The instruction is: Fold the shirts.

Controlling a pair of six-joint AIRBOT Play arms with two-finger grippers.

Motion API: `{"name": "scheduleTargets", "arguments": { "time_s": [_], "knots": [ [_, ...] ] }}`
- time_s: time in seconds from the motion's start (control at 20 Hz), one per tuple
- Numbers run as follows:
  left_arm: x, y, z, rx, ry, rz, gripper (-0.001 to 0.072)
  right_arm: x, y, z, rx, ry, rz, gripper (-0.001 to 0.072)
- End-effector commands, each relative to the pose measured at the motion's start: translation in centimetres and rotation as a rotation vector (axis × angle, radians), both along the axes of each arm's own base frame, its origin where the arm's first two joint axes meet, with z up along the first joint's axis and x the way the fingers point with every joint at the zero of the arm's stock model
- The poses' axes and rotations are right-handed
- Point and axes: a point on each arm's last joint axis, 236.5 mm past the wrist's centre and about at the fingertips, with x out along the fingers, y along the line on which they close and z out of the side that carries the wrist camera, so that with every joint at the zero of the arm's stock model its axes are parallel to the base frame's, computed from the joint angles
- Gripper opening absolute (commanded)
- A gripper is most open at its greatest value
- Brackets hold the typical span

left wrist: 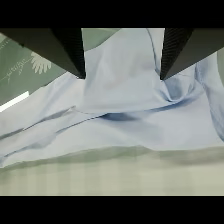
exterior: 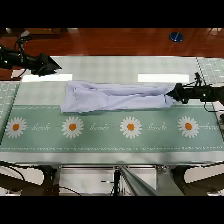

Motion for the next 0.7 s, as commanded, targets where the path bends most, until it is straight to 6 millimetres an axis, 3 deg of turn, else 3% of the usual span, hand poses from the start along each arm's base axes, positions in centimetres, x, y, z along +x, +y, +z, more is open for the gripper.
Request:
{"name": "scheduleTargets", "arguments": {
  "time_s": [0.0,0.05,0.15,0.25,0.3,0.45,0.65],
  "knots": [
    [-0.2,-1.0,0.0,-0.002,0.003,-0.023,0.0555,1.4,2.0,2.6,-0.002,-0.075,0.078,0.0031],
    [-0.3,-1.6,0.1,-0.005,0.002,-0.033,0.0553,1.5,1.8,4.5,-0.009,-0.107,0.096,0.0031],
    [-0.4,-3.1,0.5,-0.026,0.006,-0.048,0.0456,1.5,0.9,8.6,-0.046,-0.182,0.106,0.003],
    [-0.7,-5.2,1.2,-0.078,0.036,-0.049,0.0141,0.9,-0.1,12.2,-0.103,-0.245,0.107,0.0031],
    [-1.0,-6.6,1.7,-0.111,0.039,-0.067,0.005,0.4,-0.5,13.9,-0.127,-0.267,0.109,0.003],
    [-2.1,-11.5,3.2,-0.191,0.051,-0.137,0.0023,-1.5,-0.8,17.5,-0.181,-0.304,0.128,0.0031],
    [-5.1,-18.0,2.8,-0.183,0.081,-0.275,0.0023,-4.4,-0.6,21.2,-0.262,-0.338,0.166,0.0031]
  ]
}}
